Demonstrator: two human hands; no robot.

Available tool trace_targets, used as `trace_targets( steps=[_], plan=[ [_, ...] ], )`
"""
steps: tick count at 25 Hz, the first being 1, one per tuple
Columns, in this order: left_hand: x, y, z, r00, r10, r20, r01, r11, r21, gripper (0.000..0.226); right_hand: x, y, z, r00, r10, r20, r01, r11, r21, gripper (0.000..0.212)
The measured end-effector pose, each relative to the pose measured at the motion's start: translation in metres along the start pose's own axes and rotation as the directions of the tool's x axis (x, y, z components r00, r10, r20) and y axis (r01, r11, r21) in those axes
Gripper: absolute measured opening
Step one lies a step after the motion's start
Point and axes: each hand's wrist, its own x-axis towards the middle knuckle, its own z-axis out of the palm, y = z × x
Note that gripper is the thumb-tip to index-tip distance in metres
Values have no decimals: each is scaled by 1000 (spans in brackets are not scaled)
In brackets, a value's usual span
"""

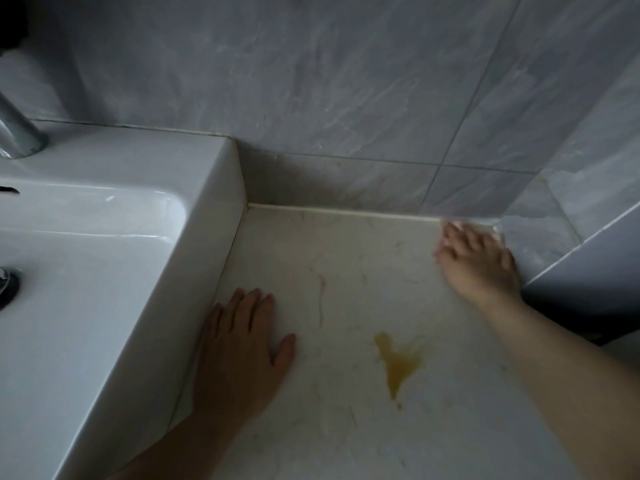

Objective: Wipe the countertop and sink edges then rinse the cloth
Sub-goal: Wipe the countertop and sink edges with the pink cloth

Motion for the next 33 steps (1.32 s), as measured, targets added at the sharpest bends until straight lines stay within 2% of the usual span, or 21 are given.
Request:
trace_targets(
  steps=[2,3,4,5,6,8,10,11,13,15,16,18,19,20,21,23,25,27,30,31,33],
  plan=[
    [0,0,1,1000,-4,0,4,1000,-3,60,-5,2,0,988,155,0,-155,988,-4,53],
    [0,1,1,1000,-8,-8,8,1000,-7,60,-5,-19,8,991,128,-42,-130,990,-48,53],
    [0,1,1,1000,-4,-13,4,1000,-5,60,-8,-48,17,997,47,-55,-50,996,-68,53],
    [1,1,2,1000,1,-11,-1,1000,-3,60,-11,-82,28,994,-94,-51,92,994,-54,52],
    [1,1,2,1000,3,-10,-3,1000,-5,60,-17,-119,37,968,-249,-22,249,968,-23,51],
    [1,-2,4,1000,3,-19,-3,1000,-11,60,-34,-188,46,870,-488,71,483,873,72,51],
    [0,-3,5,1000,0,-27,0,1000,-13,60,-41,-218,39,789,-599,133,587,800,121,51],
    [0,-3,5,1000,0,-27,-1,1000,-15,60,-37,-215,35,773,-617,143,607,787,111,50],
    [1,-2,5,1000,0,-30,-1,1000,-18,59,-17,-173,38,809,-576,121,574,817,51,50],
    [1,-2,4,999,-2,-36,1,1000,-16,59,1,-100,34,895,-445,27,446,893,-65,58],
    [0,-2,3,999,-3,-39,2,1000,-18,59,7,-60,28,937,-348,-21,345,934,-90,65],
    [0,-1,2,999,-5,-44,4,1000,-22,59,7,1,9,998,-56,-33,55,998,-31,60],
    [0,-1,2,999,-3,-43,2,1000,-23,59,4,11,3,997,70,-20,-69,997,15,55],
    [0,0,2,999,-3,-44,1,1000,-28,59,2,3,2,991,130,-12,-130,991,23,54],
    [0,0,2,999,-6,-42,5,999,-34,59,-1,-19,7,993,111,-27,-111,994,8,54],
    [1,0,3,1000,-8,-30,6,999,-49,59,-9,-88,26,993,-110,-29,111,994,5,53],
    [1,-2,4,1000,-9,-21,8,998,-56,60,-27,-166,44,920,-391,30,389,919,56,53],
    [1,-3,5,1000,-1,-2,0,998,-61,62,-44,-224,47,821,-565,84,555,824,112,52],
    [3,-5,6,1000,-8,-4,8,998,-65,63,-46,-238,44,744,-657,124,647,754,110,51],
    [3,-5,6,1000,-8,-13,7,998,-62,62,-40,-226,43,743,-657,128,649,754,100,50],
    [2,-4,6,1000,3,-26,-4,998,-61,59,-26,-181,39,812,-572,115,569,820,61,49]
  ],
)
